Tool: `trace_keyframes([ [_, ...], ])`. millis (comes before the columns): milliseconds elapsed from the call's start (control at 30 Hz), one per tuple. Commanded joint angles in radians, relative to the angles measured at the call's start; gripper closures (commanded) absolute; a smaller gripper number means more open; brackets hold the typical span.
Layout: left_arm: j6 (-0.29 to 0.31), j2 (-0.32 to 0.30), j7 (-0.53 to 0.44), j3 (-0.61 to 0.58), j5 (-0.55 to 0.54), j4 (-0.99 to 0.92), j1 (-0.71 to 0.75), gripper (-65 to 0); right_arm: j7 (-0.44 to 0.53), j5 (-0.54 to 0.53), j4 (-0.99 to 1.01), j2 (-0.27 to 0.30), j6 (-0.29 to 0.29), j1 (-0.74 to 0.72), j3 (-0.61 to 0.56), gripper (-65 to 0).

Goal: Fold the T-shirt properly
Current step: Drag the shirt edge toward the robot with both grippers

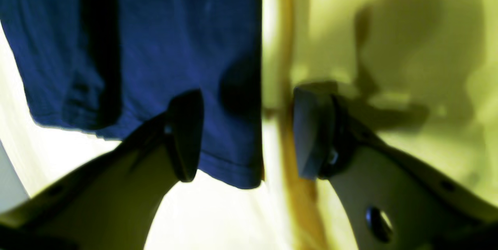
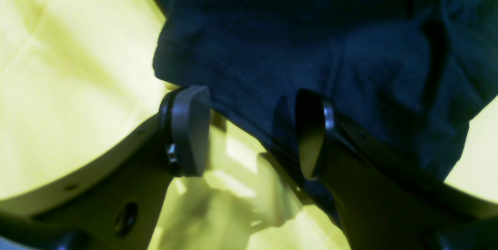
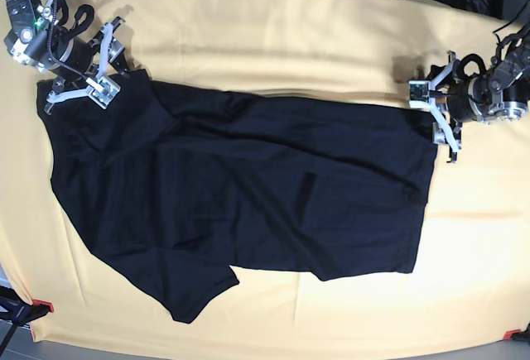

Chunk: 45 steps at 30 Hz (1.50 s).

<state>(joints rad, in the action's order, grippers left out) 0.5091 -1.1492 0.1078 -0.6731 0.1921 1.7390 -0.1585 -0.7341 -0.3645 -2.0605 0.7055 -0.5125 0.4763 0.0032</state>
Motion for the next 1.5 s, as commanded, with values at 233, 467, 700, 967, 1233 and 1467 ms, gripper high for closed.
trace_keyframes([
  [233,-0.055,-0.009,0.05,0.004,0.092,-0.02,-0.027,-37.1,0.016,-0.003,-0.014,0.014,0.008,-0.006,0.01,-37.0],
  [467,-0.053,-0.01,0.056,0.004,0.047,-0.02,-0.089,-37.1,0.016,-0.002,-0.014,0.014,0.008,-0.006,0.01,-37.0],
  [700,0.048,-0.009,0.053,0.004,0.016,-0.02,-0.083,-37.1,0.016,-0.003,-0.014,0.014,0.019,-0.006,0.01,-37.0],
  [967,-0.13,0.003,0.053,0.004,0.035,-0.02,-0.083,-37.1,0.02,-0.003,-0.014,0.014,0.023,-0.006,0.01,-37.0],
  [1233,-0.155,0.005,0.057,0.004,0.035,-0.02,-0.083,-36.9,0.026,-0.003,-0.014,0.014,0.023,-0.006,0.01,-37.0],
  [1467,-0.155,0.005,0.077,0.004,0.012,-0.02,-0.083,-3.5,0.026,-0.002,-0.014,0.014,0.023,-0.006,0.01,-37.0],
])
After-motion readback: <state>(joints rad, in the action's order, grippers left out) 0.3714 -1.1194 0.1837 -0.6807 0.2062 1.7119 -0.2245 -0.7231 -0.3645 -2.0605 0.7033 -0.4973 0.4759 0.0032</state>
